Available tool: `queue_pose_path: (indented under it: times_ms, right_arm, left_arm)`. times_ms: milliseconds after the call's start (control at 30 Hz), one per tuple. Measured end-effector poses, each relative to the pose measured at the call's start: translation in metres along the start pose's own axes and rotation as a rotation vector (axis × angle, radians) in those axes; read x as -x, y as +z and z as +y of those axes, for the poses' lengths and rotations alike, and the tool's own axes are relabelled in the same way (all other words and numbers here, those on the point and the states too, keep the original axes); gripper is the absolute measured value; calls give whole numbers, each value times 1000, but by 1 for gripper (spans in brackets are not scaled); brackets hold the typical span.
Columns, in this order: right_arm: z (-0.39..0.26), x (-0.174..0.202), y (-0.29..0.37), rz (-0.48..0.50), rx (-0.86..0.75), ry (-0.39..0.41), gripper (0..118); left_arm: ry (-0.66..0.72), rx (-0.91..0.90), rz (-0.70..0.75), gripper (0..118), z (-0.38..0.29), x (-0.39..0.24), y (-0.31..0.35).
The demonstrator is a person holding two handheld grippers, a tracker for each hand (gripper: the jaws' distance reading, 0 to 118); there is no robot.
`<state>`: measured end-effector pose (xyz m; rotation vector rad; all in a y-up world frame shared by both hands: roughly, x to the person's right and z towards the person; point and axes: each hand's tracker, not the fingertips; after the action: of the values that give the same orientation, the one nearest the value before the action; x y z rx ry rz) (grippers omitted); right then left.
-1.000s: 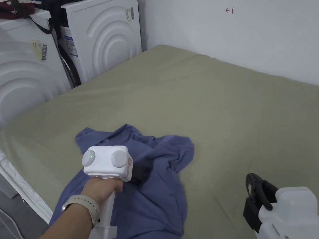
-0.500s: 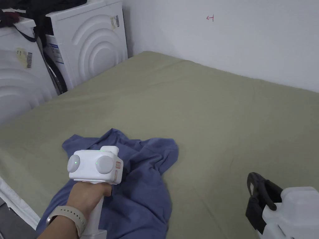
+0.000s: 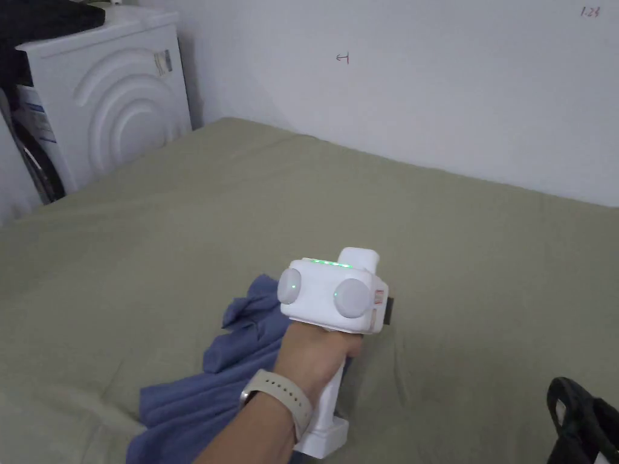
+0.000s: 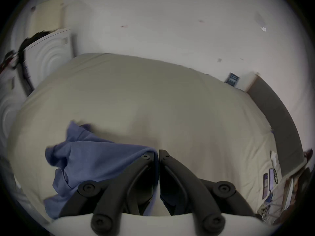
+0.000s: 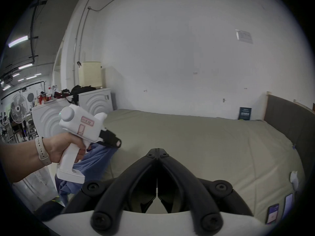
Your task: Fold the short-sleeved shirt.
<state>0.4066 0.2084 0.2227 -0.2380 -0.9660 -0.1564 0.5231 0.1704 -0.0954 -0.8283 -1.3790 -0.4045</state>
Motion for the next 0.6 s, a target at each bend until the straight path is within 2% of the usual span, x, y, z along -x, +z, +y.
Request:
queue_pose_path:
  times_ms: [333, 467, 600]
  right_arm:
    - [-19, -85, 42, -203, 22, -56, 1]
    - [-33, -116, 54, -273, 57, -74, 1]
    - [-46, -138, 58, -318, 96, -94, 1]
  left_arm:
    - [-308, 4, -343, 6, -7, -224, -33]
    - [-376, 103, -305, 6, -43, -271, -88]
    - [-404, 277, -220, 6, -93, -273, -155]
